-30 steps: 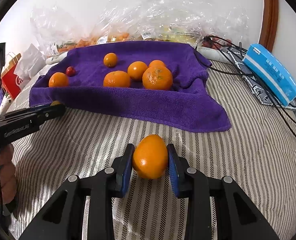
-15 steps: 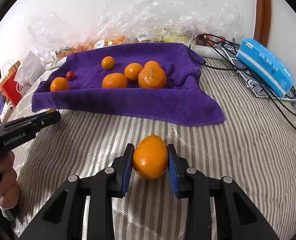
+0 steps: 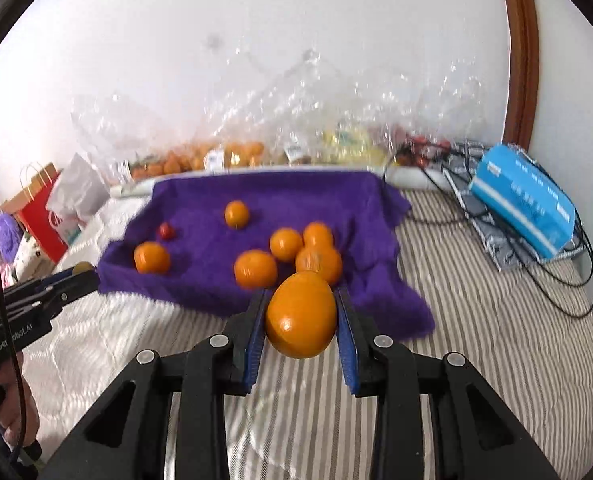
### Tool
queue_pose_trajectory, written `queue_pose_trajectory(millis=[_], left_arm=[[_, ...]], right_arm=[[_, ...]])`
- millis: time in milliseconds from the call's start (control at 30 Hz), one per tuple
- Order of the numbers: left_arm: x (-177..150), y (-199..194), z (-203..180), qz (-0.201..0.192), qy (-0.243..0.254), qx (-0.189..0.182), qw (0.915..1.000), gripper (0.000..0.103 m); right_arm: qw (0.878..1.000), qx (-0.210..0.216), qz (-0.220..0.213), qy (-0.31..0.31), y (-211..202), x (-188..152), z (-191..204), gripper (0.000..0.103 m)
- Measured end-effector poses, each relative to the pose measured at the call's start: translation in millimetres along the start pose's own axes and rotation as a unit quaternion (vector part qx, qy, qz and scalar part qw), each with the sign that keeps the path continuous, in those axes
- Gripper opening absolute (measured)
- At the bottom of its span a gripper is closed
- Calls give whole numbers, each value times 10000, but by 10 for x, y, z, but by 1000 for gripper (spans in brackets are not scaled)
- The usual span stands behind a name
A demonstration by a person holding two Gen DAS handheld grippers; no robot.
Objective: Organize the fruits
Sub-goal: 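Carry the orange and yellow-green fruit over the purple towel with both tools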
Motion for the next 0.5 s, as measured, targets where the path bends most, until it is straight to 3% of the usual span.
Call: queue_pose_trajectory(millis=[500], left_arm=[[541, 286, 159, -209, -266, 209, 9992, 25]], right_arm=[[9994, 13, -328, -56, 198, 598, 114, 33]])
Point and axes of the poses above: each gripper's, at about its wrist camera, not at the fingertips, and y roughly the way its jaws point, z to its left, x to its top, the point moved 4 cm from there along y, roughly the way its jaws point, and after that the axes turned 3 degrees about -x, right-handed, at the moved point
